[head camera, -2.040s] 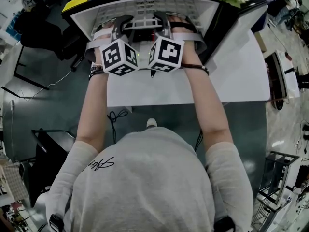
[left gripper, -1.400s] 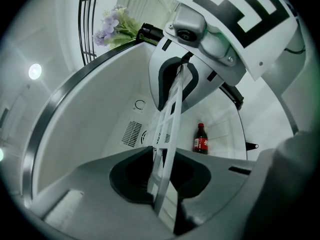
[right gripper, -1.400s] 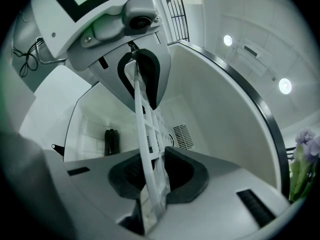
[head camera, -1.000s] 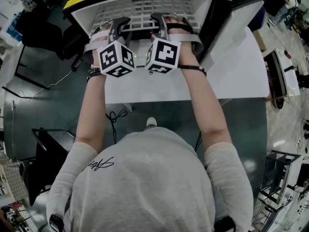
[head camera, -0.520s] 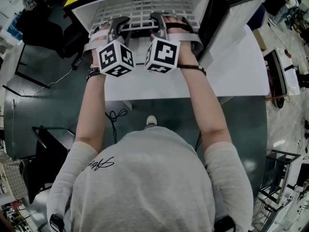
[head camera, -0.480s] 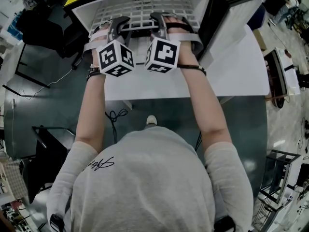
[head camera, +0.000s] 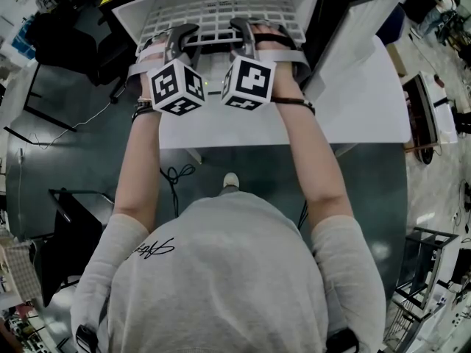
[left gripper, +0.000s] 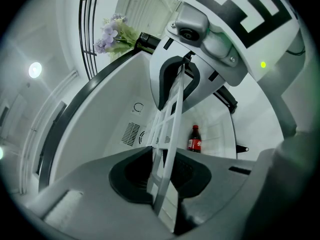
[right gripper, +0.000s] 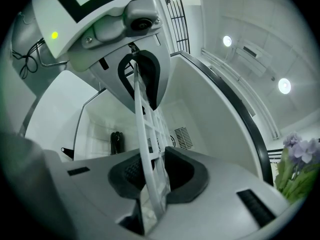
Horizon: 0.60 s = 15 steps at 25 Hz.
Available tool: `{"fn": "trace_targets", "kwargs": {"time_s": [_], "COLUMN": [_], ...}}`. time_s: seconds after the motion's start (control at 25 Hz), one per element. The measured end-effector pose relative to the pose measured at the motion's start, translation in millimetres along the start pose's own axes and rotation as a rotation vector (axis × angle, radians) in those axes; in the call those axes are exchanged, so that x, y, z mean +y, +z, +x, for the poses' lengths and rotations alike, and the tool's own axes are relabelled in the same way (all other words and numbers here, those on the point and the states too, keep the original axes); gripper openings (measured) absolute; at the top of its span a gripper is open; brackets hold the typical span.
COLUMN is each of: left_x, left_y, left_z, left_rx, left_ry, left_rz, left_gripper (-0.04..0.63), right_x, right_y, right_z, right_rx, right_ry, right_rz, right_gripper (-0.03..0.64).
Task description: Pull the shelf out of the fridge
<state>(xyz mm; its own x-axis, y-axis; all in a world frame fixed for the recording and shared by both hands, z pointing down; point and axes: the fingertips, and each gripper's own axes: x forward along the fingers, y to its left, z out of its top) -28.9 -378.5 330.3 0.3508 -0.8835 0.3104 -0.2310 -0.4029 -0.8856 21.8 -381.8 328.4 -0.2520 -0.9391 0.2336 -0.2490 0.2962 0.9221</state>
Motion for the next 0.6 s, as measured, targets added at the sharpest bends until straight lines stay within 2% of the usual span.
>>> {"fn": "trace_targets", "kwargs": {"time_s": [0.6], "left_x": [-5.1], "left_y": [5.2], "left_z": [-9.7], "left_rx": [0.004], "left_ry": [-0.003], "left_rz": [-0.002], "left_gripper": [0.063], "right_x": [3.6], "right_y": [-0.3], "right_z": [-11.4], "right_rx": [-0.002], "right_ry": [-0.001], "right_rz": [0.004], "right_gripper": [0.06]}}
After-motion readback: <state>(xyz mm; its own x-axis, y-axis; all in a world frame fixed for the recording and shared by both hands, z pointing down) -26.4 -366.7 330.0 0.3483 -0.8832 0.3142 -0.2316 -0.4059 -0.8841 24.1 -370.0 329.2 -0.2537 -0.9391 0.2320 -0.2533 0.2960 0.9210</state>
